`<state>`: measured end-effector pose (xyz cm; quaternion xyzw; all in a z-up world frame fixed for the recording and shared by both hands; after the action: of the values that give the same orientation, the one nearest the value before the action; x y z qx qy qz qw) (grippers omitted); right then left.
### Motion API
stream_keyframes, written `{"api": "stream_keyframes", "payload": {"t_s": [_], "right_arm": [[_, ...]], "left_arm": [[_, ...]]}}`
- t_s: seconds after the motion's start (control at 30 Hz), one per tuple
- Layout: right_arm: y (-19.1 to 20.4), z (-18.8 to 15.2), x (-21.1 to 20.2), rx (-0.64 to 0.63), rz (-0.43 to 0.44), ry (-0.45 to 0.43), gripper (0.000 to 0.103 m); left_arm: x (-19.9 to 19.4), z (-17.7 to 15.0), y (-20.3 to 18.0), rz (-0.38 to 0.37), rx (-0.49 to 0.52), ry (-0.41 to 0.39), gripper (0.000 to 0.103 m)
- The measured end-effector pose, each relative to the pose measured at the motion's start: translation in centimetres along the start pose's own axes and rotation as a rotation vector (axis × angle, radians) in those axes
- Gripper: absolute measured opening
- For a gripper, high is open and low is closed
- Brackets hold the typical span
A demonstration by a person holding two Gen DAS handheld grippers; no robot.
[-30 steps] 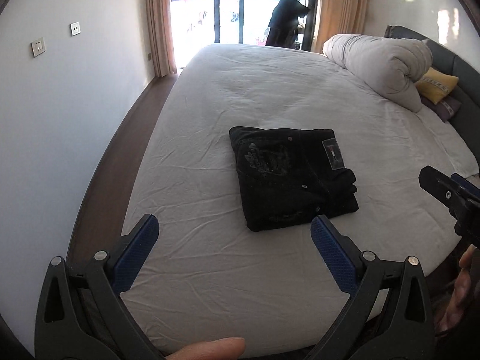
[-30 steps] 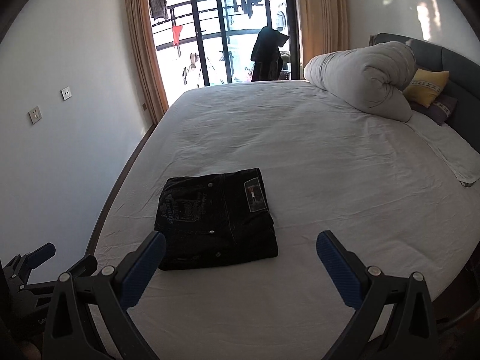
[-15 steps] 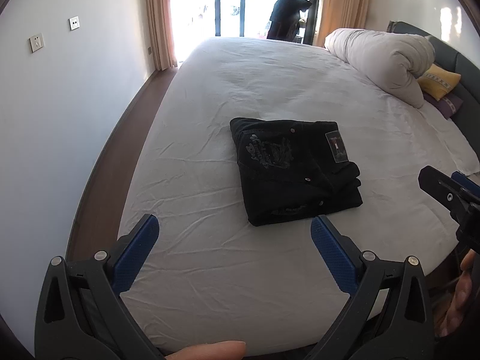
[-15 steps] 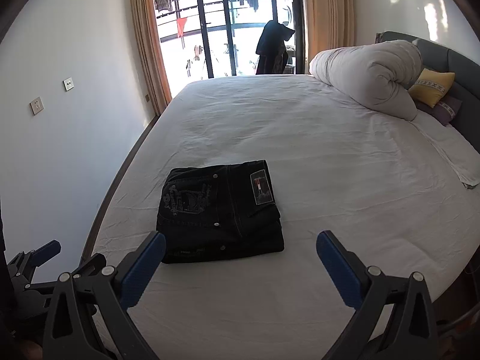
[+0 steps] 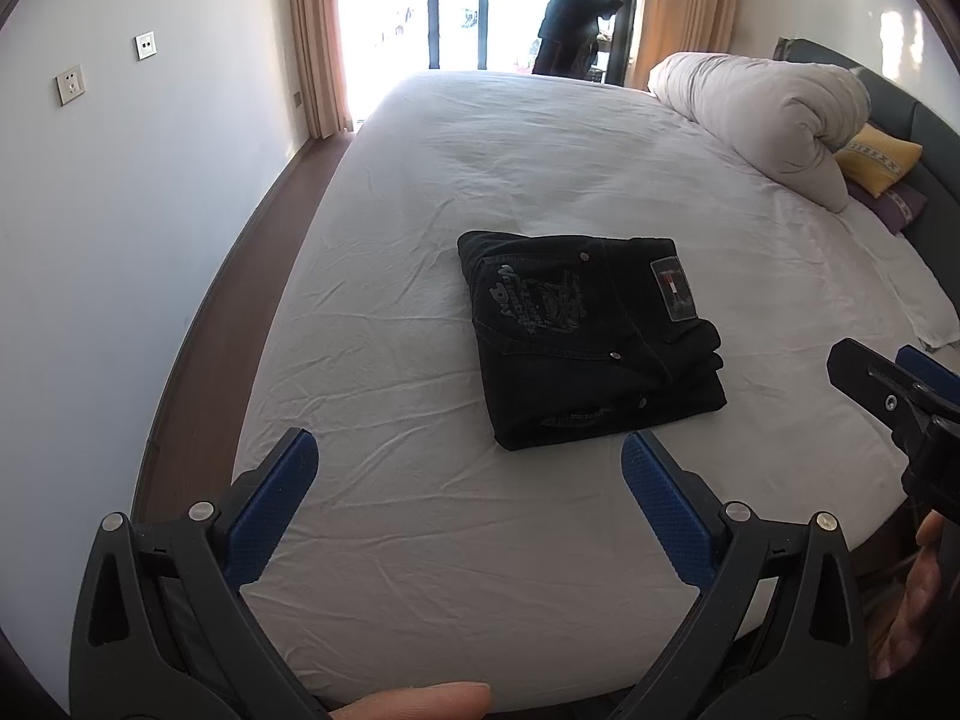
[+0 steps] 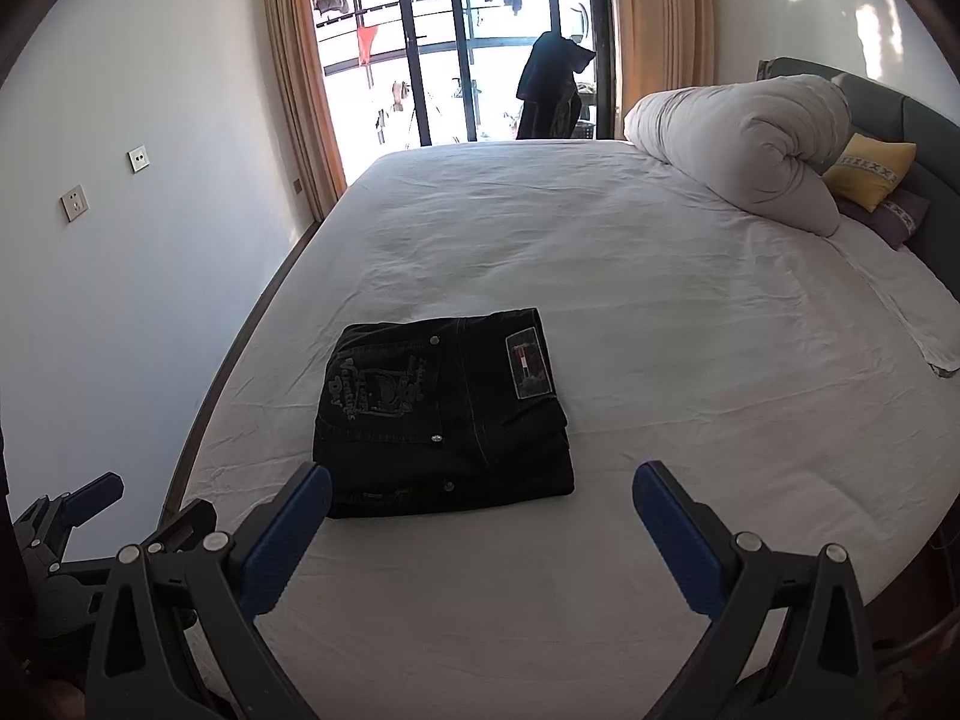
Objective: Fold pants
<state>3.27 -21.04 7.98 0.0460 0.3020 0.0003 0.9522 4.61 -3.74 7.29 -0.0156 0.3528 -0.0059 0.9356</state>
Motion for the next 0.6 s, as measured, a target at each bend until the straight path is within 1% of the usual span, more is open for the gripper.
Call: {"api": "stream_keyframes", "payload": {"t_s": [0.6], "right_arm": [[-0.06,-0.19,-0.11,-0.002,0.001,0.007,0.103]], "left_arm": [[0.54,-0.19,-0.21,-0.005,0.004,0.007,0.103]]}}
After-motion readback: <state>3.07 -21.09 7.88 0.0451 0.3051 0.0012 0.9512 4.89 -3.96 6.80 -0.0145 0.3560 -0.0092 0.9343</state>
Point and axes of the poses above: each gripper's, at about its wrist camera, not at the fingertips, and x roughly the way its jaws point, y to its left, z to its top, the point moved 1 cm from there along x, roughly the way its jaws point, and after that the axes turned 10 degrees about -y, right-handed, at the moved point
